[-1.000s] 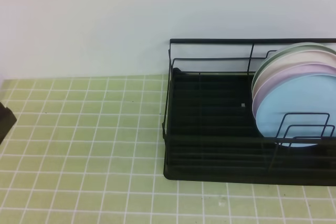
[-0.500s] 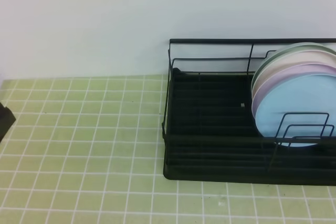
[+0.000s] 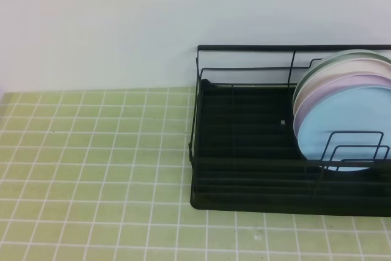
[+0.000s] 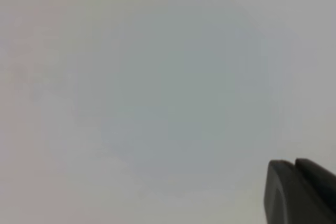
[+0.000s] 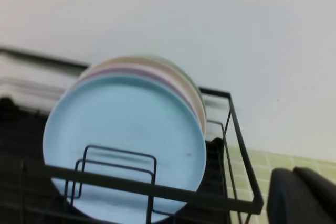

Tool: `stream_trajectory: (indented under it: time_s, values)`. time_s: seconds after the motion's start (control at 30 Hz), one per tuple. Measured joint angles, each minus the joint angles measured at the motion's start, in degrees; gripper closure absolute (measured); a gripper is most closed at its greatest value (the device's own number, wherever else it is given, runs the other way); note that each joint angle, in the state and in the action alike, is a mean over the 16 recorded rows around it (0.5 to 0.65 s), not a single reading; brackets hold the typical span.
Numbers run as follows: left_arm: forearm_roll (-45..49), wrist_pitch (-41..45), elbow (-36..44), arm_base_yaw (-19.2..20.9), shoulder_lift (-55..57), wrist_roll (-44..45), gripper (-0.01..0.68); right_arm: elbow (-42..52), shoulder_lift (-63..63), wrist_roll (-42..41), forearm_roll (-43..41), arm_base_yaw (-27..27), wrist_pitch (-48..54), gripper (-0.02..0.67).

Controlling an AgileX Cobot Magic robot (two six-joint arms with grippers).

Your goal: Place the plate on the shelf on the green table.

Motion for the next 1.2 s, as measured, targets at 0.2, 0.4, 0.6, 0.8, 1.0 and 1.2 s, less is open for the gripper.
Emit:
stream_trajectory:
  time_s: [0.2, 0.4, 0.6, 0.8, 1.0, 1.2]
  values:
    - [0.0, 0.1, 0.0, 7.9, -0.1, 0.0, 0.673, 7.0, -3.8, 5.9, -5.6, 0.0, -3.9, 0.649]
    - [0.0, 0.4, 0.0, 11.6, -0.3, 0.0, 0.673, 9.6, -5.8, 8.6, -9.1, 0.1, 0.5, 0.649]
    - [0.0, 1.1, 0.0, 12.4, -0.4, -0.4, 0.673, 9.6, -5.9, 9.1, -10.2, 0.1, 5.8, 0.649]
    - [0.0, 1.1, 0.0, 12.6, -0.3, -1.8, 0.673, 9.7, -5.9, 9.4, -10.2, 0.1, 8.3, 0.649]
    - [3.2, -1.1, 0.2, 14.5, -0.3, -10.0, 0.673, 9.7, -5.9, 9.4, -10.2, 0.1, 8.3, 0.649]
    - [25.2, -1.6, 3.6, 17.2, -0.3, -34.8, 0.673, 9.7, -5.9, 9.4, -10.2, 0.1, 8.3, 0.650]
